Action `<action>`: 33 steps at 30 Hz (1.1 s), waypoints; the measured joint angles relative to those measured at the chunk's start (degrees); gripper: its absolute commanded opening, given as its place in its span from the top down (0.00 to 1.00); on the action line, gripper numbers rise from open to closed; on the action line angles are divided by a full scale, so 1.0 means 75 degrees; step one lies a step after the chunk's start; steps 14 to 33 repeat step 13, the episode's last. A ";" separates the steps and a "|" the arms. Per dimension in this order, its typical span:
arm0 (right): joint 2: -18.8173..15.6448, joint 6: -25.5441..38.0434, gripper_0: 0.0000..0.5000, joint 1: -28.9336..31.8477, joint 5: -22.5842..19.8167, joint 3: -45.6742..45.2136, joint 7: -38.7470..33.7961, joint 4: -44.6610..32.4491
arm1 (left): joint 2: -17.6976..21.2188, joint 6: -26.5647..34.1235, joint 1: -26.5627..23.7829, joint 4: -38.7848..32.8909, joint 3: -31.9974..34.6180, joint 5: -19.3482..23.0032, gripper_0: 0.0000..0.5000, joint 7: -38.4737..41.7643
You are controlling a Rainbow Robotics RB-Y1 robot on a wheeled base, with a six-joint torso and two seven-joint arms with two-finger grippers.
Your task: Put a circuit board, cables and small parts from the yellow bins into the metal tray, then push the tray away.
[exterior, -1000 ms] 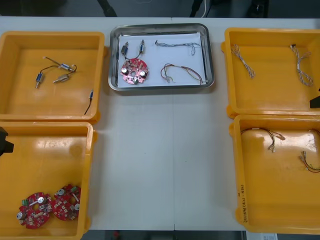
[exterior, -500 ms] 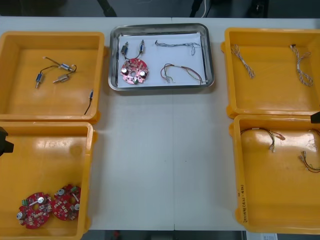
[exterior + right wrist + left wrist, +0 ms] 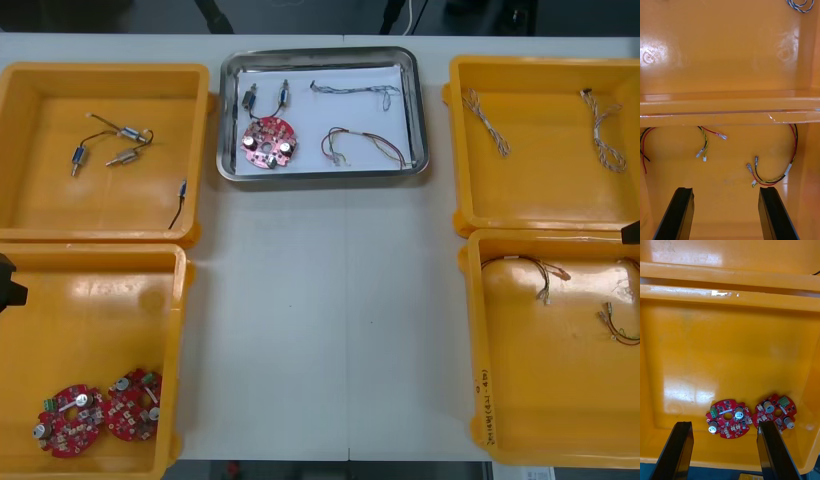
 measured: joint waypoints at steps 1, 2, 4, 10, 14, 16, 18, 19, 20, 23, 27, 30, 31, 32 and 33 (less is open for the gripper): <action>0.0000 0.0000 0.00 0.0000 0.0000 -0.0005 0.0000 -0.0001 | 0.0000 0.0000 0.0000 0.0000 0.0000 0.0000 0.00 0.0000; 0.0000 0.0000 0.00 0.0001 0.0000 -0.0006 0.0000 -0.0001 | 0.0000 0.0000 0.0000 0.0000 0.0000 0.0000 0.00 0.0000; 0.0000 0.0000 0.00 0.0001 0.0000 -0.0006 -0.0001 -0.0001 | 0.0000 0.0000 0.0000 0.0000 0.0000 0.0000 0.00 0.0000; 0.0000 0.0000 0.00 0.0003 0.0000 -0.0006 -0.0001 -0.0001 | 0.0000 0.0000 0.0000 0.0000 0.0000 0.0000 0.00 0.0000; 0.0000 0.0000 0.00 0.0003 0.0000 -0.0006 -0.0001 -0.0001 | 0.0000 0.0000 0.0000 0.0000 0.0000 0.0000 0.00 0.0000; 0.0000 0.0000 0.00 0.0003 0.0000 -0.0006 -0.0001 -0.0001 | 0.0000 0.0000 0.0000 0.0000 0.0000 0.0000 0.00 0.0000; 0.0000 0.0000 0.00 0.0003 0.0000 -0.0006 -0.0001 -0.0001 | 0.0000 0.0000 0.0000 0.0000 0.0000 0.0000 0.00 0.0000; 0.0000 0.0000 0.00 0.0003 0.0000 -0.0006 -0.0001 -0.0001 | 0.0000 0.0000 0.0000 0.0000 0.0000 0.0000 0.00 0.0000; 0.0000 0.0000 0.00 0.0003 0.0000 -0.0006 -0.0001 -0.0001 | 0.0000 0.0000 0.0000 0.0000 0.0000 0.0000 0.00 0.0000; 0.0000 0.0000 0.00 0.0003 0.0000 -0.0006 -0.0001 -0.0001 | 0.0000 0.0000 0.0000 0.0000 0.0000 0.0000 0.00 0.0000; 0.0000 0.0000 0.00 0.0003 0.0000 -0.0006 -0.0001 -0.0001 | 0.0000 0.0000 0.0000 0.0000 0.0000 0.0000 0.00 0.0000; 0.0000 0.0000 0.00 0.0003 0.0000 -0.0006 -0.0001 -0.0001 | 0.0000 0.0000 0.0000 0.0000 0.0000 0.0000 0.00 0.0000; 0.0000 0.0000 0.00 0.0003 0.0000 -0.0006 -0.0001 -0.0001 | 0.0000 0.0000 0.0000 0.0000 0.0000 0.0000 0.00 0.0000; 0.0000 0.0000 0.00 0.0003 0.0000 -0.0006 -0.0001 -0.0001 | 0.0000 0.0000 0.0000 0.0000 0.0000 0.0000 0.00 0.0000; 0.0000 0.0000 0.00 0.0003 0.0000 -0.0006 -0.0001 -0.0001 | 0.0000 0.0000 0.0000 0.0000 0.0000 0.0000 0.00 0.0000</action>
